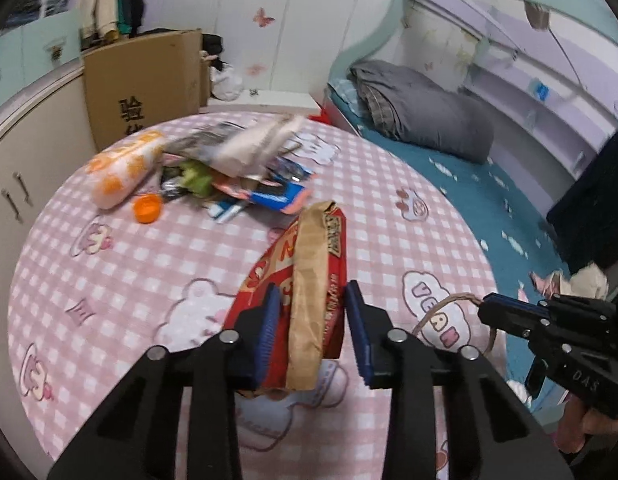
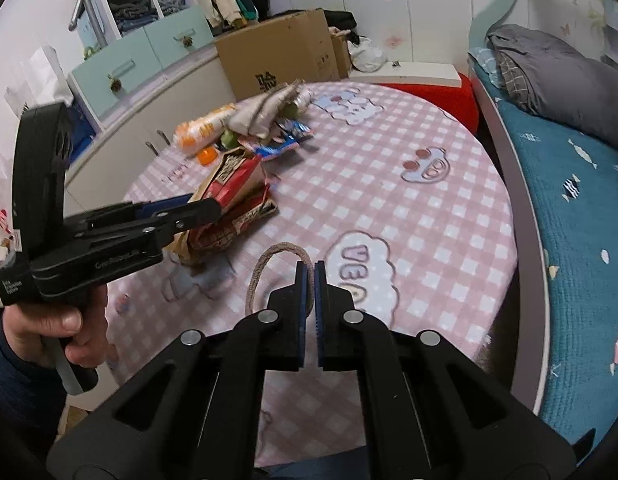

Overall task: Collect trash
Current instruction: 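Grasp the red paper bag with the right tool, then the left tool, then carry the red paper bag to the blue bin and release it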

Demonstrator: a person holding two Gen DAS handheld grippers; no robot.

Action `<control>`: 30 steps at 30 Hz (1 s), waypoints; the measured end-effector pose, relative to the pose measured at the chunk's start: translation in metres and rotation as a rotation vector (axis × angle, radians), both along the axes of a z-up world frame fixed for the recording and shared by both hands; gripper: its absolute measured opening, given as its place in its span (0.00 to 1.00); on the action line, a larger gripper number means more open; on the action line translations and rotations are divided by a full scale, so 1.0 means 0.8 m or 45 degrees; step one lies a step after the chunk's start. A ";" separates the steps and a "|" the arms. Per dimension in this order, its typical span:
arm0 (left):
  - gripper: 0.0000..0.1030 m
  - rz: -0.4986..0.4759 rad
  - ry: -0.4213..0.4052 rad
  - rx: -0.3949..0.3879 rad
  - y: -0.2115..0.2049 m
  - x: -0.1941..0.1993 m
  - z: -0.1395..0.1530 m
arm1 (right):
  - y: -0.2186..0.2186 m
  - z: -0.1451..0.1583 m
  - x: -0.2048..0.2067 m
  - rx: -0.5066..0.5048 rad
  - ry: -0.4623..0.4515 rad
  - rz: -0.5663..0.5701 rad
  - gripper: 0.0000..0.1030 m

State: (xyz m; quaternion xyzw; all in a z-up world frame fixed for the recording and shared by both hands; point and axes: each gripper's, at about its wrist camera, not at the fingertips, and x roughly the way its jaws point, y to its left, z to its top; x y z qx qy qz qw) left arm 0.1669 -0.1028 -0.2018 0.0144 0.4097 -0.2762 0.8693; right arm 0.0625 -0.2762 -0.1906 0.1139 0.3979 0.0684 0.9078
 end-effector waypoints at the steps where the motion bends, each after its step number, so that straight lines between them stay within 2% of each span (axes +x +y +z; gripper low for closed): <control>1: 0.29 0.016 0.000 -0.011 0.008 0.001 0.003 | 0.003 0.005 0.001 0.000 -0.012 0.009 0.04; 8: 0.25 0.152 -0.015 -0.099 0.081 -0.006 0.025 | 0.027 0.034 0.014 0.000 -0.080 0.066 0.04; 13: 0.25 0.221 -0.027 -0.063 0.114 -0.009 0.027 | 0.054 0.044 0.026 -0.014 -0.098 0.117 0.04; 15: 0.31 0.220 -0.022 -0.030 0.120 -0.009 0.021 | 0.063 0.044 0.029 -0.016 -0.097 0.134 0.04; 17: 0.60 0.254 -0.022 0.033 0.121 -0.006 0.010 | 0.072 0.042 0.031 -0.020 -0.089 0.150 0.04; 19: 0.61 0.245 0.006 -0.006 0.127 -0.003 0.000 | 0.079 0.041 0.033 -0.024 -0.082 0.161 0.04; 21: 0.59 0.228 0.030 -0.031 0.130 0.001 -0.007 | 0.084 0.041 0.032 -0.031 -0.080 0.165 0.04; 22: 0.46 0.214 0.031 -0.030 0.127 0.002 -0.010 | 0.086 0.042 0.032 -0.036 -0.080 0.166 0.04; 23: 0.40 0.201 0.043 -0.019 0.125 0.005 -0.014 | 0.088 0.044 0.032 -0.041 -0.082 0.166 0.04; 30: 0.25 0.250 -0.016 -0.106 0.148 -0.003 0.005 | 0.100 0.061 0.034 -0.070 -0.110 0.173 0.04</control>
